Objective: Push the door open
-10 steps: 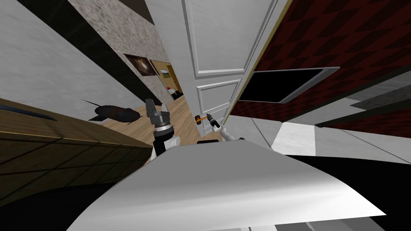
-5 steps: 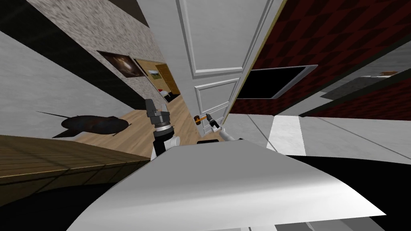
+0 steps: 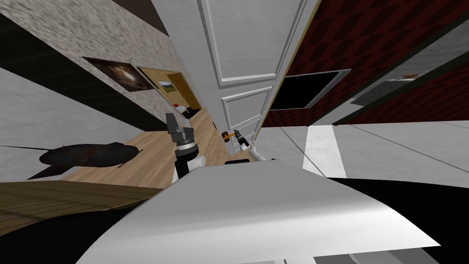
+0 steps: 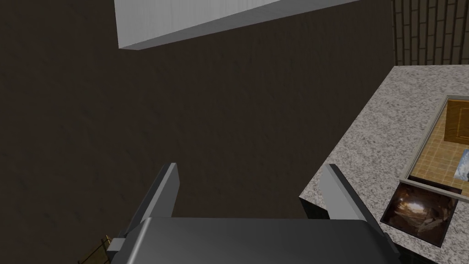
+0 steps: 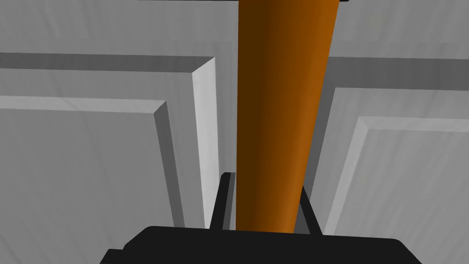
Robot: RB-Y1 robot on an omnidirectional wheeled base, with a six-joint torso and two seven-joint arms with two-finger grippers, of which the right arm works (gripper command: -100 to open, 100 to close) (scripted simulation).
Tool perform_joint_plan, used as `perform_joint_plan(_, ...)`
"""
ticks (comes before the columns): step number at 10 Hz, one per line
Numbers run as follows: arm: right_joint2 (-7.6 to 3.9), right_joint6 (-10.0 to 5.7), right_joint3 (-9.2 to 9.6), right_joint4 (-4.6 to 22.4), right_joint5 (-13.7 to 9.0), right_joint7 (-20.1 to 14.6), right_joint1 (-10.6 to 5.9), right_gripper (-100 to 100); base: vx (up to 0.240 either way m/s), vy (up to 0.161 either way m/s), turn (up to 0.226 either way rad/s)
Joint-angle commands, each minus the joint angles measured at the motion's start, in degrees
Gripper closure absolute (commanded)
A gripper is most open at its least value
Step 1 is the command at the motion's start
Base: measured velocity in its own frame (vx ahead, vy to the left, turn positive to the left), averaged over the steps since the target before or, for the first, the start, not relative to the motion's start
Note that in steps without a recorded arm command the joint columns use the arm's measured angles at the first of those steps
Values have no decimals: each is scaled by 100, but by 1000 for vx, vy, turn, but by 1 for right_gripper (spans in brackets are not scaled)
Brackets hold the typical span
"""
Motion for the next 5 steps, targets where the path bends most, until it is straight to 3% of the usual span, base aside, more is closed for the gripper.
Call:
perform_joint_plan(1, 151, 9, 117, -13, 2, 17, 49, 100, -36, 162, -78)
perform_joint_plan(2, 51, -39, 8, 58, -15, -1, -35, 100, -4, 46, -67)
perform_joint_plan(3, -121, -54, -142, 101, -25, 19, -61, 100, 74, 118, -69)
perform_joint_plan(5, -176, -58, -233, 131, -26, 36, -78, 100, 91, 171, -73)
